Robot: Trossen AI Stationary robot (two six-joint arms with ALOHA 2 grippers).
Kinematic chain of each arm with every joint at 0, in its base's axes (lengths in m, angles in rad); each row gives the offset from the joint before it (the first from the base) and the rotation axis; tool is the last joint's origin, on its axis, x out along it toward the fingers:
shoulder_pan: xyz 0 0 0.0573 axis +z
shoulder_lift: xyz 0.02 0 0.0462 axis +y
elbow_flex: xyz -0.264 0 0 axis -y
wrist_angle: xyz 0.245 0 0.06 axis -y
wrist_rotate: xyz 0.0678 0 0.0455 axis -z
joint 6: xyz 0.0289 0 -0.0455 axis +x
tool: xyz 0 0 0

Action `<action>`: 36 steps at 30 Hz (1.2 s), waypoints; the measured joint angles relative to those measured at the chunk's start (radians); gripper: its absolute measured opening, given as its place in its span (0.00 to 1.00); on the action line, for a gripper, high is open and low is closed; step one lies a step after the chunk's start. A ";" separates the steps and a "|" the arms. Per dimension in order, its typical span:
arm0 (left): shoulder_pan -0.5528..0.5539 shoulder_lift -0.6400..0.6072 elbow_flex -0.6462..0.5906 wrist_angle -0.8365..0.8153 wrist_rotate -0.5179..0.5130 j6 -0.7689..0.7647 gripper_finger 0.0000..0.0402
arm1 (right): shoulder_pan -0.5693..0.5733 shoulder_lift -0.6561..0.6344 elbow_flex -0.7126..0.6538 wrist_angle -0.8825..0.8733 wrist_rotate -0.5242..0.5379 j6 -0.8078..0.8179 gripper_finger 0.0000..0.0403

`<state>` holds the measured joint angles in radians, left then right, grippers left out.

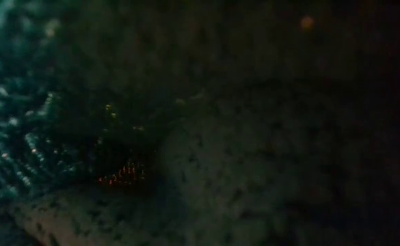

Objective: Sort microfiber towel by color & place in baskets
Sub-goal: Put the blue microfiber cloth into the bottom transparent bin

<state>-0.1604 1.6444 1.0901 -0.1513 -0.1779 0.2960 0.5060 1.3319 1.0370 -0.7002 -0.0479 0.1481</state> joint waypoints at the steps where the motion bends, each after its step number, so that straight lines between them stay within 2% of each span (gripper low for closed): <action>1: 0.000 0.012 0.000 0.000 0.018 0.000 0.01 | 0.000 0.000 0.000 0.002 0.000 -0.001 0.52; 4: 0.001 0.044 0.000 -0.003 0.062 -0.002 0.01 | 0.000 0.000 0.000 0.003 0.000 -0.002 0.52; 16: 0.045 0.099 0.000 -0.194 0.082 -0.097 0.01 | 0.000 0.000 0.000 0.024 -0.001 -0.004 0.52; 25: 0.076 0.099 0.000 -0.206 0.107 -0.116 0.02 | 0.000 0.000 0.000 0.032 0.000 -0.006 0.52; 30: 0.088 0.099 0.000 -0.206 0.108 -0.119 0.11 | 0.000 0.000 0.000 0.032 0.000 0.003 0.52; 36: 0.094 0.099 0.005 -0.213 0.106 -0.134 0.33 | 0.000 0.000 0.000 0.032 0.000 0.005 0.52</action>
<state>-0.0662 1.7439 1.0952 -0.3644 -0.0718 0.1624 0.5060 1.3319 1.0370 -0.6685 -0.0483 0.1532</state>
